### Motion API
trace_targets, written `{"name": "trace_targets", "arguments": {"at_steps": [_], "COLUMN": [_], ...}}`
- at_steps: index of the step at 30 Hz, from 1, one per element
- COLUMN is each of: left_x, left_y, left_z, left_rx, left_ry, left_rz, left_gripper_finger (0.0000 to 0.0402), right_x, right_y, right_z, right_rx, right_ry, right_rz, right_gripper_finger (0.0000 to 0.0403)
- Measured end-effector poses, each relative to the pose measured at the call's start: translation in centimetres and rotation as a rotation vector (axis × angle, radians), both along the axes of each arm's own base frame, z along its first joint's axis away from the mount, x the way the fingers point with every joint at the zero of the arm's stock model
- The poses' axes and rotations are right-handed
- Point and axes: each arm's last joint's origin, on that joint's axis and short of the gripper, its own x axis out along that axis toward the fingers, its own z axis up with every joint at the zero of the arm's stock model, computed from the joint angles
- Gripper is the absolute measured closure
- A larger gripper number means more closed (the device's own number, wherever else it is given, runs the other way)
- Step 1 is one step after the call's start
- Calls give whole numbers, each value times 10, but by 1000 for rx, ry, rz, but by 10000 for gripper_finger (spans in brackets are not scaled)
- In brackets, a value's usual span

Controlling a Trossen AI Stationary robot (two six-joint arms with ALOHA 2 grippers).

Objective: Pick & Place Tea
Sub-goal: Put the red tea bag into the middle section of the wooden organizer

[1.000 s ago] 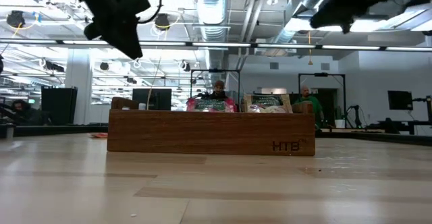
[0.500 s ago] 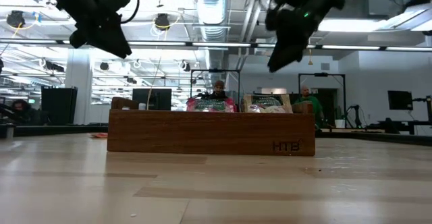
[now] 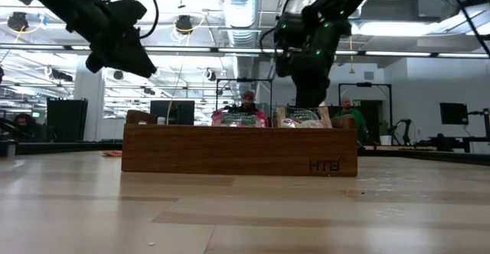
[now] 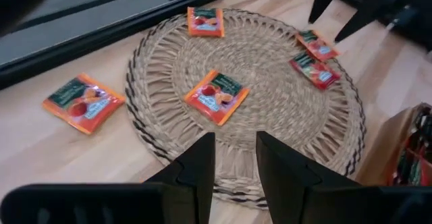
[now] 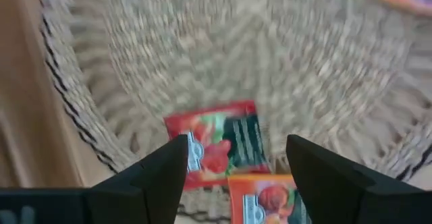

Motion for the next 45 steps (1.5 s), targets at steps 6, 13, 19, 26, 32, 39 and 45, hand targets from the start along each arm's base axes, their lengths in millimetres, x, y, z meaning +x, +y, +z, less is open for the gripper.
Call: {"name": "trace_targets", "arguments": {"at_steps": [6,13,19,26,32,39,45], "left_x": [-2,-2,-2,-2,-2,-2,-2], "left_y": [0,-1,-1,-1,-1,-1,-1], "left_z": [-11,-13,-13,-13,-13,-13,-13], "left_rx": [-4,-19,-16,-16,-16,-15,-14], "left_ry": [-1,3,5,5,7,7,9], "left_rz": [1,-22,-24,-24,-24,-25,-26], "left_gripper_finger": [303,303,303,303,303,303,303], "right_x": [10,22,30,32,33,39,38], "right_y": [-4,-9,-12,-14,-14,-16,-15], "right_z": [-20,-33,-48,-65,-66,-61,-61], "right_rx": [41,52,70,91,94,92,95], "right_ry": [106,138,193,284,290,271,276], "right_rz": [3,-5,-8,-21,-20,-19,-26], "right_gripper_finger": [168,168,168,168,169,215,295]}}
